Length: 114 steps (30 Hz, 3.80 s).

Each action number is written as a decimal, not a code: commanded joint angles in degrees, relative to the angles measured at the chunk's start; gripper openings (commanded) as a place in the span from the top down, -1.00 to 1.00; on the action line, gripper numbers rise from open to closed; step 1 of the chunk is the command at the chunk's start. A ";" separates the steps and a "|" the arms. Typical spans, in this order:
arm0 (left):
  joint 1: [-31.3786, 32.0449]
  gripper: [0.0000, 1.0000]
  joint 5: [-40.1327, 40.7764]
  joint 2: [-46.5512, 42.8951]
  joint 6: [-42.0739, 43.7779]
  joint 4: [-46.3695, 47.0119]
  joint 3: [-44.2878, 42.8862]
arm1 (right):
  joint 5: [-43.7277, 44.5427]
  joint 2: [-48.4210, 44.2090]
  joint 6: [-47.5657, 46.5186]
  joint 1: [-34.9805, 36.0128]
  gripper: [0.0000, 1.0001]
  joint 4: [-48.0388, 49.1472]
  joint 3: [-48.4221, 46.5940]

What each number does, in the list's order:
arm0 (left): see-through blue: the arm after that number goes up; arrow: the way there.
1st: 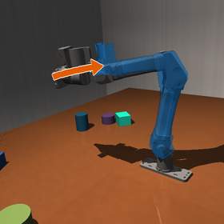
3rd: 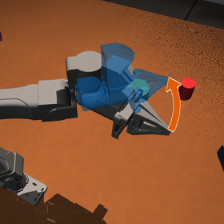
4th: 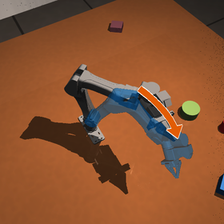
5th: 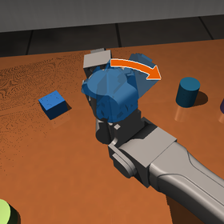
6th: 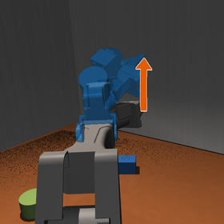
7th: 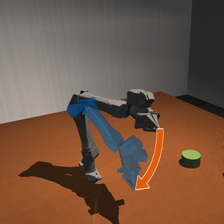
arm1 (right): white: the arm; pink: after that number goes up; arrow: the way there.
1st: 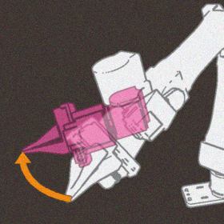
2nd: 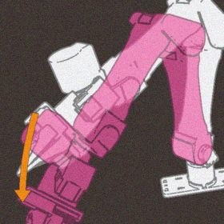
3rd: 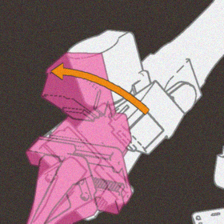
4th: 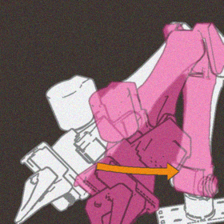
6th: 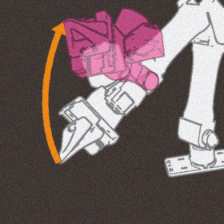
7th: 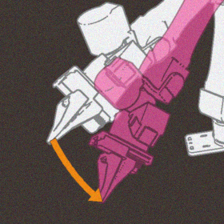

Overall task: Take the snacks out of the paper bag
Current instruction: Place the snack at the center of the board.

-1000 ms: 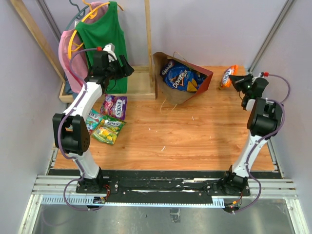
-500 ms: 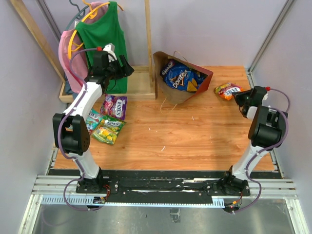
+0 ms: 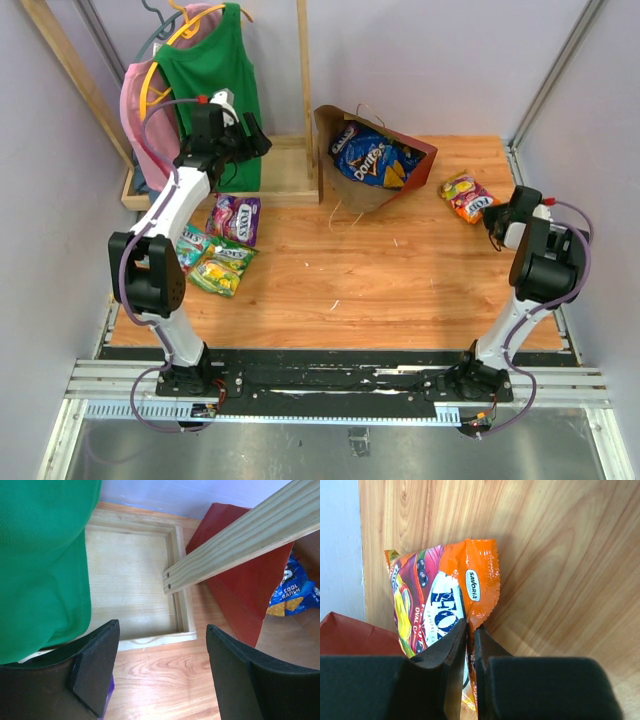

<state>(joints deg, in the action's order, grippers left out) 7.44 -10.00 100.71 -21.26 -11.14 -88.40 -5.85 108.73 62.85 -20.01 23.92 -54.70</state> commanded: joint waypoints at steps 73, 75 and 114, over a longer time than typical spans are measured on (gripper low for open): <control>31.93 -0.07 16.42 25.13 5.36 12.51 -18.13 | 19.73 -33.49 4.96 14.74 -0.97 9.92 25.06; 31.93 -0.06 14.82 25.36 4.91 16.24 -15.67 | 20.28 -34.45 4.23 14.69 -0.97 9.65 25.21; 30.16 -0.37 19.29 53.25 8.69 17.88 -46.08 | 17.87 -33.44 0.68 14.69 -0.97 12.53 26.06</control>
<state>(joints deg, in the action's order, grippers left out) 38.39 8.91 152.14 -13.10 4.60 -131.96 12.80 74.39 64.45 -6.11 34.68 -28.97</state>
